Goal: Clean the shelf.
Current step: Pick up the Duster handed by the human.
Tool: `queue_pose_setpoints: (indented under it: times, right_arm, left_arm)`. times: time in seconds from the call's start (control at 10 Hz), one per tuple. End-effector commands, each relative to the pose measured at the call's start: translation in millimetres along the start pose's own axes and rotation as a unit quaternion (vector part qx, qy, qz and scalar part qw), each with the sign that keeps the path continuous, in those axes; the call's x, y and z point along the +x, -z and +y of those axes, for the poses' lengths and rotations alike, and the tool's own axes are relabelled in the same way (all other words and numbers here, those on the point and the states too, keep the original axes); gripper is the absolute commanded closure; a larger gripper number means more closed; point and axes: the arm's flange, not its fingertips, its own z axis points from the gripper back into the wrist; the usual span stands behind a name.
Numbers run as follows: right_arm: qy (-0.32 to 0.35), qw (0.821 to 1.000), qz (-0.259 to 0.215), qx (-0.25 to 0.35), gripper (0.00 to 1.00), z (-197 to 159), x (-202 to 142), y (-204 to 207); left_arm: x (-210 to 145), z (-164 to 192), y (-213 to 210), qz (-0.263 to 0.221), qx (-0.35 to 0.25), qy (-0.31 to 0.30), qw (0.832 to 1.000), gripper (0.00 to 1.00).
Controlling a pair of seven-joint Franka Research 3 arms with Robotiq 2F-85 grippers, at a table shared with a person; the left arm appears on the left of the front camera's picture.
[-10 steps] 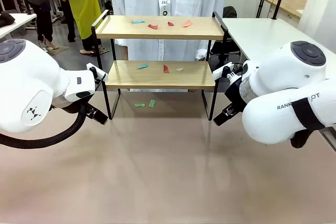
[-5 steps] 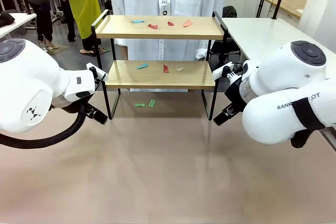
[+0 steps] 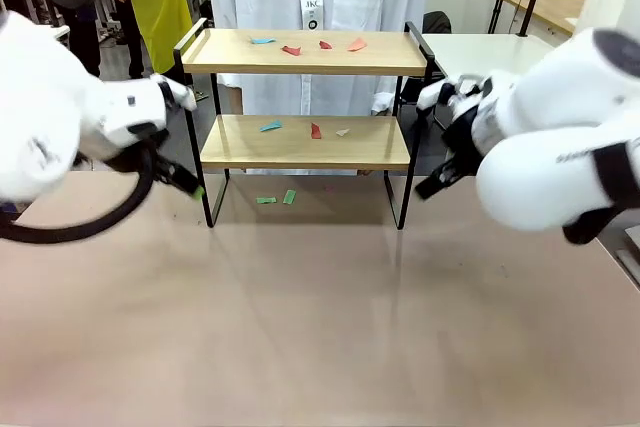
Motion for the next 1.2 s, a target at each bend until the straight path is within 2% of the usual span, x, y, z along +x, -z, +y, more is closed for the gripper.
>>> queue_pose_setpoints:
  times: [0.0,0.2,0.3,0.5,0.7,0.9,1.0,1.1]
  right_arm:
    - [0.002,0.999,-0.036,0.026,0.0,-39.5,1.0,-42.0]
    - [-0.021,0.993,-0.1,0.059,0.0,-94.6,-14.9,-84.6]
    - [-0.024,0.989,-0.123,0.074,0.0,-125.3,-28.4,-96.5]
    - [-0.045,0.974,-0.174,0.137,0.0,-187.8,-66.7,-104.6]
    - [-0.042,0.968,-0.188,0.16,0.0,-234.7,-100.3,-95.1]
    - [-0.034,0.962,-0.201,0.183,0.0,-251.8,-119.2,-79.4]
    - [-0.034,0.971,-0.187,0.146,0.0,-234.3,-122.6,-99.6]
    - [-0.034,0.971,-0.187,0.146,0.0,-234.3,-122.6,-99.6]
  left_arm:
    - [12.0,49.8,-37.0,-0.01,-0.051,0.02,0.998,0.0]
    - [10.6,100.3,-66.9,-0.045,-0.129,0.071,0.988,0.0]
    - [0.6,125.8,-74.8,-0.067,-0.146,0.078,0.984,0.0]
    - [-31.5,180.0,-73.8,-0.119,-0.185,0.108,0.969,0.0]
    - [-59.8,214.8,-65.7,-0.155,-0.221,0.129,0.954,0.0]
    - [-74.9,226.3,-65.7,-0.184,-0.221,0.123,0.95,0.0]
    - [-77.8,210.6,-75.9,-0.168,-0.206,0.124,0.956,0.0]
    - [-77.8,210.6,-75.9,-0.168,-0.206,0.124,0.956,0.0]
